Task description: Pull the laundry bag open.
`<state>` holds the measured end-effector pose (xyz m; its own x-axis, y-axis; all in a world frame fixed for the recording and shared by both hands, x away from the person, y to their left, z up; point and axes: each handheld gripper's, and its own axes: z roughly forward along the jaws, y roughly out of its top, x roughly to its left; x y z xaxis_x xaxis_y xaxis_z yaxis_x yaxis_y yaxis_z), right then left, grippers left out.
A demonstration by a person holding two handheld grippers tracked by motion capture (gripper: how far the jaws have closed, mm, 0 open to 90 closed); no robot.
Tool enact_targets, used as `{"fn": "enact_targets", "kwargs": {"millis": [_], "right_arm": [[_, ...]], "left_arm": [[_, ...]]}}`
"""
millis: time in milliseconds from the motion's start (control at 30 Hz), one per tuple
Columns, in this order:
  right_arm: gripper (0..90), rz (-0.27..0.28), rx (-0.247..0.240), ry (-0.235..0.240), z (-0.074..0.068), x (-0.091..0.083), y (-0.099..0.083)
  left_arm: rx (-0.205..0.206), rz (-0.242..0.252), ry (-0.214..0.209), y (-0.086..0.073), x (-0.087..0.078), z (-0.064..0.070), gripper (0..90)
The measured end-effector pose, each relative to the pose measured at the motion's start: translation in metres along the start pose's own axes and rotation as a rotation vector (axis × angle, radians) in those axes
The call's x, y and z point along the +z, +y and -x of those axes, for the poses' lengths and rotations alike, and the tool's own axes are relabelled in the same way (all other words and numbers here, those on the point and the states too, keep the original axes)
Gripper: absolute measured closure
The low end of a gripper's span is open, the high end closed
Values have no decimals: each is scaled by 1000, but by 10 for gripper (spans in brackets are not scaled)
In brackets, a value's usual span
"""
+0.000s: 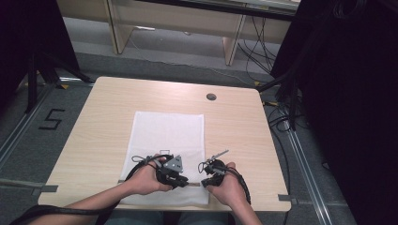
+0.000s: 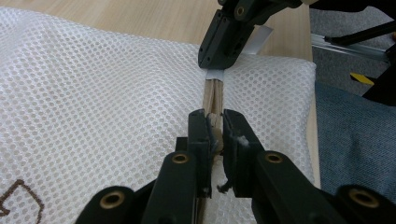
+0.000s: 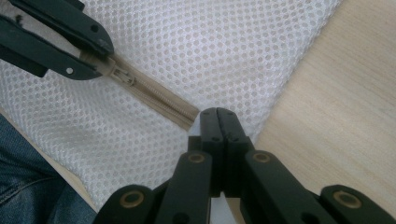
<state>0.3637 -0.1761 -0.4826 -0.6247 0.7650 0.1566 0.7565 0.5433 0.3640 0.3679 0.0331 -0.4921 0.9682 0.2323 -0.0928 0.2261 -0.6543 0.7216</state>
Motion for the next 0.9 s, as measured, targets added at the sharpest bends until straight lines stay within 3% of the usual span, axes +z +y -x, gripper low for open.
{"fn": "enact_targets", "kwargs": {"millis": [33, 100, 133, 900], "right_arm": [[900, 1, 0, 0, 0, 0, 0], [900, 1, 0, 0, 0, 0, 0], [900, 1, 0, -1, 0, 0, 0], [900, 2, 1, 0, 0, 0, 0]], "left_arm": [[-24, 3, -6, -1, 0, 1, 818], [-9, -5, 0, -1, -1, 0, 818], [-23, 1, -4, -1, -1, 1, 818], [-17, 0, -1, -4, -7, 0, 818]]}}
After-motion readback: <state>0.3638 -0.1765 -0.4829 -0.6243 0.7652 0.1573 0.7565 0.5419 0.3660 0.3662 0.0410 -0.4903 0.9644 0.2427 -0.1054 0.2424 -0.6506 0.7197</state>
